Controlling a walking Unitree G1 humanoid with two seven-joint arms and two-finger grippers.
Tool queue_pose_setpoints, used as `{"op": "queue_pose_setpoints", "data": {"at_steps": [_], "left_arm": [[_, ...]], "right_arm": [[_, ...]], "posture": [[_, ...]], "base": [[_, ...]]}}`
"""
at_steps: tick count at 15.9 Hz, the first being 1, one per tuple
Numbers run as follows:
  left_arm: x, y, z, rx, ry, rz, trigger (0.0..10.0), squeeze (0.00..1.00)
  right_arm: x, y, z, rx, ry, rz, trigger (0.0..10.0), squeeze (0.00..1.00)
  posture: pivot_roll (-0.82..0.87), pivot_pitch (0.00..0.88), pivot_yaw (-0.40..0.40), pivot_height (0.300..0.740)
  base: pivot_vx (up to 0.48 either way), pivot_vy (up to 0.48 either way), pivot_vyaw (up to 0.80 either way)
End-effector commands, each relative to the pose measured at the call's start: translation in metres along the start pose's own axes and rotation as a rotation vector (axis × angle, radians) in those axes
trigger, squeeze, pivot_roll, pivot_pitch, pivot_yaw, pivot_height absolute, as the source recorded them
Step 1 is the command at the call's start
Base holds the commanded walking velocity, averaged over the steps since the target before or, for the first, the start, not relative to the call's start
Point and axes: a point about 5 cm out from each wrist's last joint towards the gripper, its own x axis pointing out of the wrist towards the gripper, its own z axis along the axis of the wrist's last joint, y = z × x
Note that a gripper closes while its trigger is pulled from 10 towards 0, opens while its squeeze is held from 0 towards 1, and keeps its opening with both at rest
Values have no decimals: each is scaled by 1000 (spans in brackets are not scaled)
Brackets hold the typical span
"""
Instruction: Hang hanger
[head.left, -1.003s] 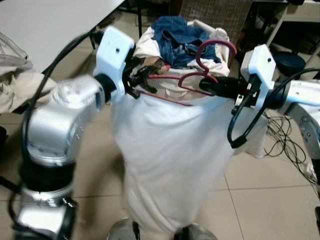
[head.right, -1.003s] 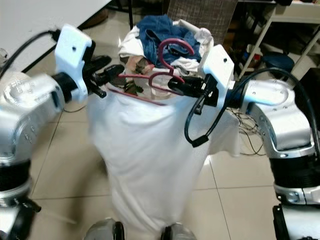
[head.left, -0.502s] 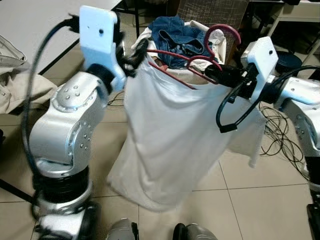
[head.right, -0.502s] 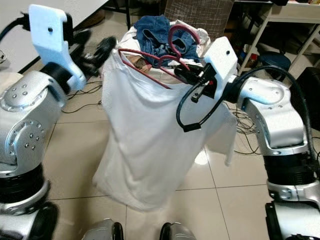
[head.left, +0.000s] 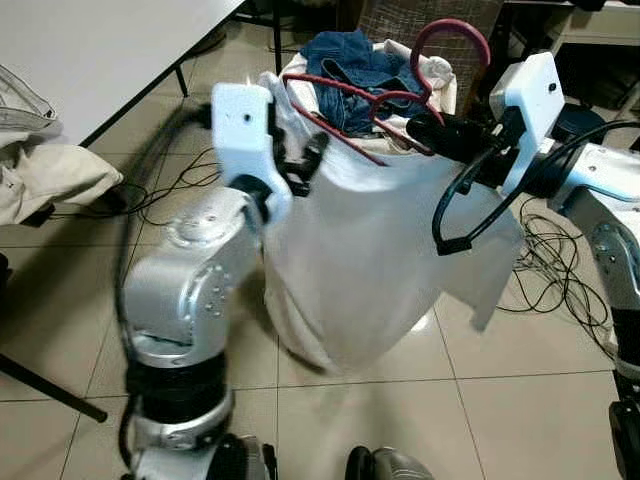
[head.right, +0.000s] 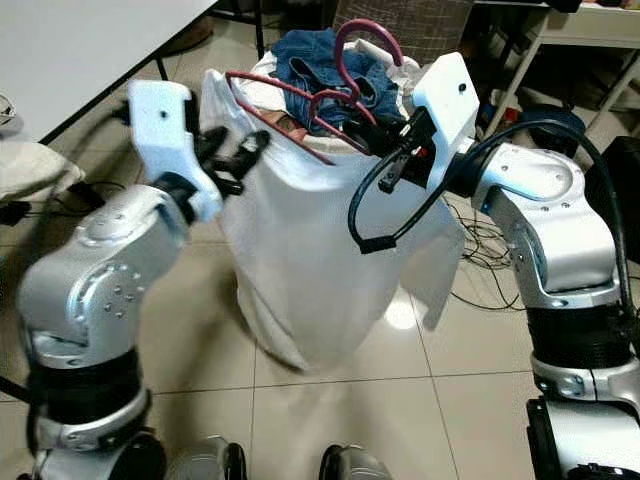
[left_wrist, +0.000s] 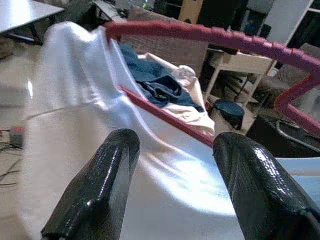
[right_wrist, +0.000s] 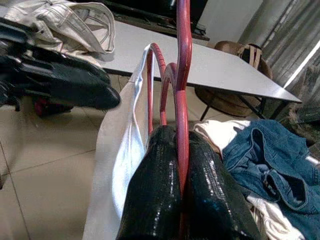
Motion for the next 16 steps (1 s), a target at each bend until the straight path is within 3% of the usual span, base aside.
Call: {"op": "queue_pose_setpoints", "data": {"at_steps": [1,4,7,9,12,13,14,16], "left_arm": [[2,1,3,15,0,17,10000,0],[5,12,-2,190,10,133,10000,0],[6,20,-1,169,-6,196,10000,0],[9,18,0,120,-16,173,10000,0],[11,17,0,138,-17,172,10000,0],[11,19,-1,150,-14,190,6549,0],[11,21,-1,159,-11,204,0,0],[10,26,-1,175,-9,229,0,0]], "right_arm": [[-4,1,9,-25,-26,19,0,0],[-3,9,9,-17,-23,67,0,0],[-3,11,11,-18,-20,84,0,0],[-3,13,12,-16,-19,98,0,0],[-3,14,12,-15,-18,102,0,0],[-3,15,12,-16,-17,103,0,0],[-3,15,12,-17,-15,104,0,0],[-3,15,12,-17,-14,104,0,0]], "posture": [[-88,71,-26,740],[-90,74,-29,740],[-93,75,-29,740],[-93,75,-29,740],[-98,77,-29,740],[-99,76,-30,740],[-98,77,-30,740],[-96,79,-32,740]], "base": [[0,0,0],[0,0,0],[0,0,0],[0,0,0],[0,0,0],[0,0,0],[0,0,0],[0,0,0]]}}
